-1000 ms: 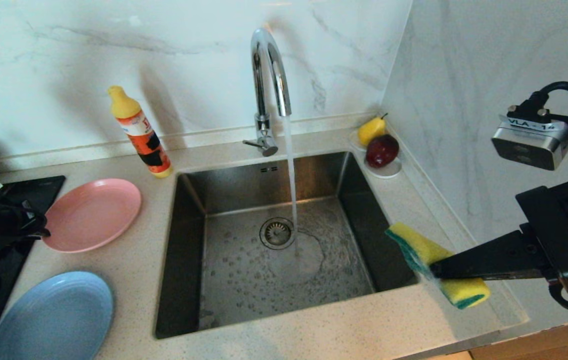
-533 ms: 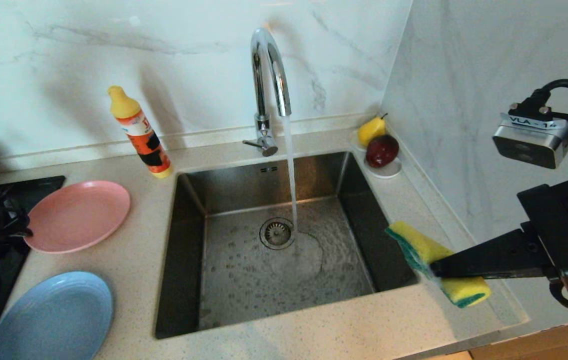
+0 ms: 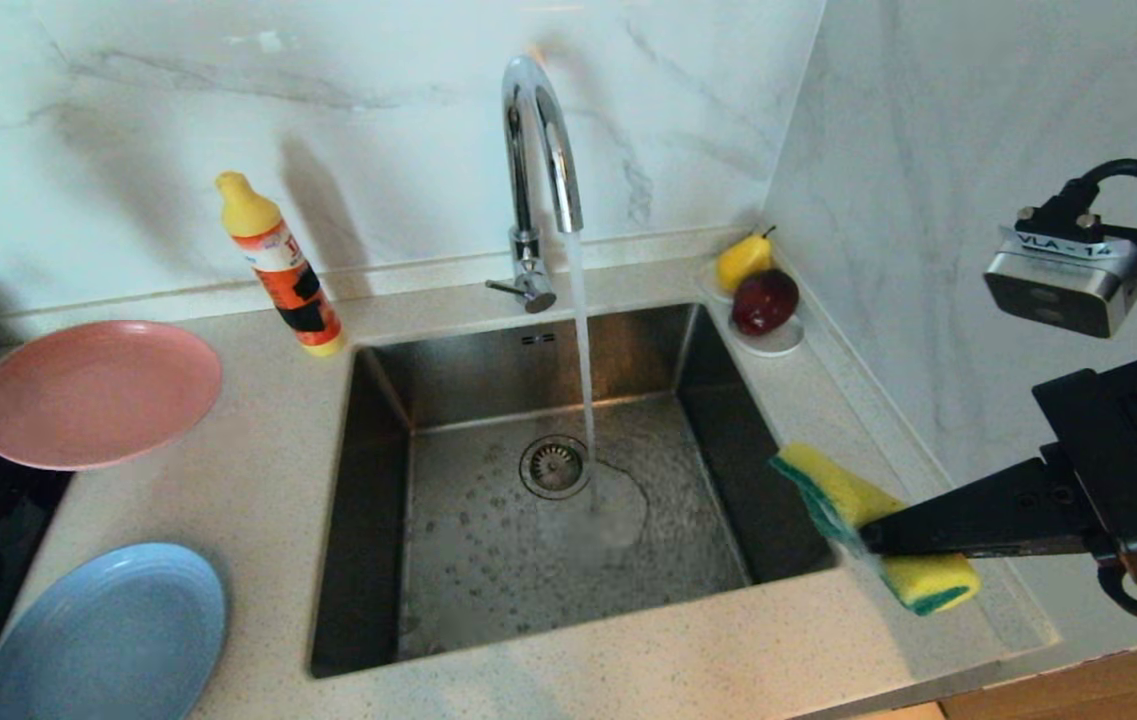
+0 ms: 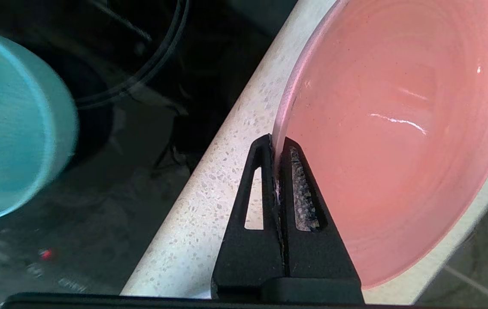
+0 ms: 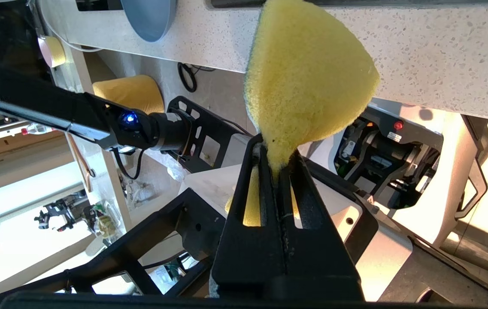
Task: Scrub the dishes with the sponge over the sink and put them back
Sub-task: Wash the plate
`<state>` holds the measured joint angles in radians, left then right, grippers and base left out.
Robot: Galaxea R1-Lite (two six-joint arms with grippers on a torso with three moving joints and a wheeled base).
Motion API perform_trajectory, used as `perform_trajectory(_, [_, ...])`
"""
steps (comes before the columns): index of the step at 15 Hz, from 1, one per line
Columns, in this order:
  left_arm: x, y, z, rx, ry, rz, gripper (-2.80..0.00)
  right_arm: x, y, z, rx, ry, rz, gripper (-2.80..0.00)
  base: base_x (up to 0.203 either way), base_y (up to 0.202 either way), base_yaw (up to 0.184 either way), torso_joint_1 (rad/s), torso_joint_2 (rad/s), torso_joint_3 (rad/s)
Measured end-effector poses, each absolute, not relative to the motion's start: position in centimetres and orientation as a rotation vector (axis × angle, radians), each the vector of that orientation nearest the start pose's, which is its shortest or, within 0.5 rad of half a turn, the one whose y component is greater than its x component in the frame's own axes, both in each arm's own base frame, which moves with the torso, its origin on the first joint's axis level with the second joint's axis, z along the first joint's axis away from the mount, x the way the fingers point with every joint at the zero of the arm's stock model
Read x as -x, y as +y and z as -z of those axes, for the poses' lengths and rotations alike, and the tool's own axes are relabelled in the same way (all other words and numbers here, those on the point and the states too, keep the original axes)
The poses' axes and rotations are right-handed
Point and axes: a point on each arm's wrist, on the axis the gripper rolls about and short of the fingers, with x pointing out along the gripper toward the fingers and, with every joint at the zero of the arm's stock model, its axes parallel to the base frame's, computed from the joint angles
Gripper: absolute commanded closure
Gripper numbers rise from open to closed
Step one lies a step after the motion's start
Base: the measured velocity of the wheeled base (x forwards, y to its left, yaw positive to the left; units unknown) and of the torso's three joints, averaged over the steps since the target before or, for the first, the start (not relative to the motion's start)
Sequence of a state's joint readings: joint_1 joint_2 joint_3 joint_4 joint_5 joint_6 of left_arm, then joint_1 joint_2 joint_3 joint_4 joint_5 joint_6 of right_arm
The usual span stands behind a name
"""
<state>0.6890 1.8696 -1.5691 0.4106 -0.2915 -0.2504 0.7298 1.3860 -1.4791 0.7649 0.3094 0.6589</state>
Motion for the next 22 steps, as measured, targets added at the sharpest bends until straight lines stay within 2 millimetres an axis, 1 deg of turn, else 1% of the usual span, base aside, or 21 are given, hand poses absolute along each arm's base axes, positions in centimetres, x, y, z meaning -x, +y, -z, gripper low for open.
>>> perform_trajectory(4, [-25.3, 21.5, -27.4, 0.575, 0.474, -0.485, 0.0, -13.7, 13.2, -32.3, -0.43, 0.98, -0.728, 0.0, 0.0, 0.0, 0.0, 0.0, 0.0, 0.0])
perform_trajectory(9, [-22.1, 19.9, -32.0, 0.561, 0.321, -0.472, 0.0, -13.6, 13.1, -32.4, -0.432, 0.977, -0.73, 0.0, 0.0, 0.0, 0.0, 0.0, 0.0, 0.0])
perform_trajectory(12, [-20.2, 18.3, -35.5, 0.574, 0.198, -0.463, 0.0, -13.6, 13.1, -32.4, -0.432, 0.974, -0.731, 0.0, 0.0, 0.0, 0.0, 0.0, 0.0, 0.0])
perform_trajectory(16, [-17.8, 15.6, -38.8, 0.583, 0.097, -0.337, 0.0, -13.5, 13.0, -32.5, -0.431, 0.971, -0.733, 0.0, 0.0, 0.0, 0.0, 0.0, 0.0, 0.0])
perform_trajectory(19, [-16.3, 13.5, -40.4, 0.602, 0.063, -0.216, 0.0, -13.5, 13.0, -32.5, -0.431, 0.972, -0.733, 0.0, 0.0, 0.0, 0.0, 0.0, 0.0, 0.0])
perform_trajectory(22, [-16.5, 11.0, -40.4, 0.611, 0.118, -0.1, 0.0, -13.4, 12.9, -32.5, -0.431, 0.972, -0.733, 0.0, 0.0, 0.0, 0.0, 0.0, 0.0, 0.0])
